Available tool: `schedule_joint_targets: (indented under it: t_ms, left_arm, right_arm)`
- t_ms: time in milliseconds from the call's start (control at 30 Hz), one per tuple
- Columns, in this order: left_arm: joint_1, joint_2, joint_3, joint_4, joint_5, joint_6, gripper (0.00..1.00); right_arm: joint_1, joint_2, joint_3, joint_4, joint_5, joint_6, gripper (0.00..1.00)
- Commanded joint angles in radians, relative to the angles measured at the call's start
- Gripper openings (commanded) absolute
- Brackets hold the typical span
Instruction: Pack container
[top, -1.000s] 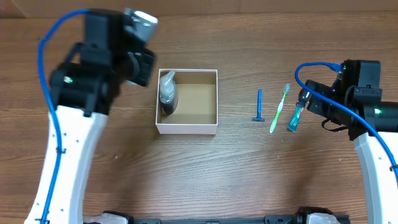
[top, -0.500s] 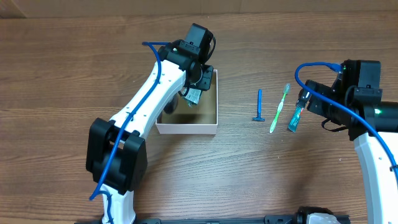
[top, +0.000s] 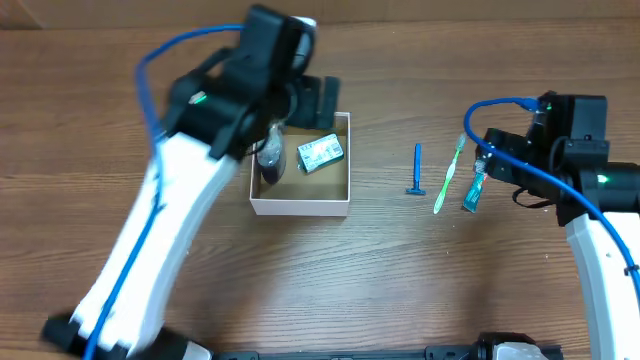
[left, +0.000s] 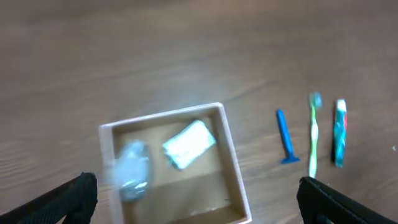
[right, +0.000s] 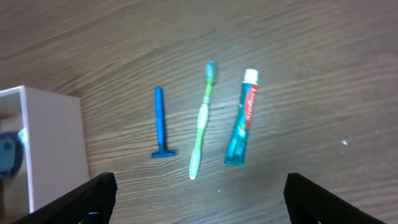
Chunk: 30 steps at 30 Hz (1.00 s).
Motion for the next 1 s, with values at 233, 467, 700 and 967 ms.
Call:
schedule_joint_targets:
  t_ms: [233, 467, 700, 967]
  left_arm:
    - [0.559, -0.157, -0.022, -0.22, 0.007, 0.029, 1.0]
    - [0.562, -0.136, -0.087, -0.22, 0.007, 0.067, 1.0]
    - [0.562, -0.136, -0.088, -0.216, 0.033, 0.066, 1.0]
    - [0.562, -0.136, -0.088, -0.215, 0.033, 0.063, 1.0]
  right_arm:
    - [0.224, 0.216, 0.034, 0.219, 0.076, 0.054, 0.91]
    - [0.22, 0.571, 0.034, 0.23, 0.075, 0.094, 0.93]
    - [0.22, 0.671, 0.033, 0.275, 0.022, 0.038, 0.97]
    - [0.22, 0.752, 0.032, 0.296, 0.022, 0.038, 0.98]
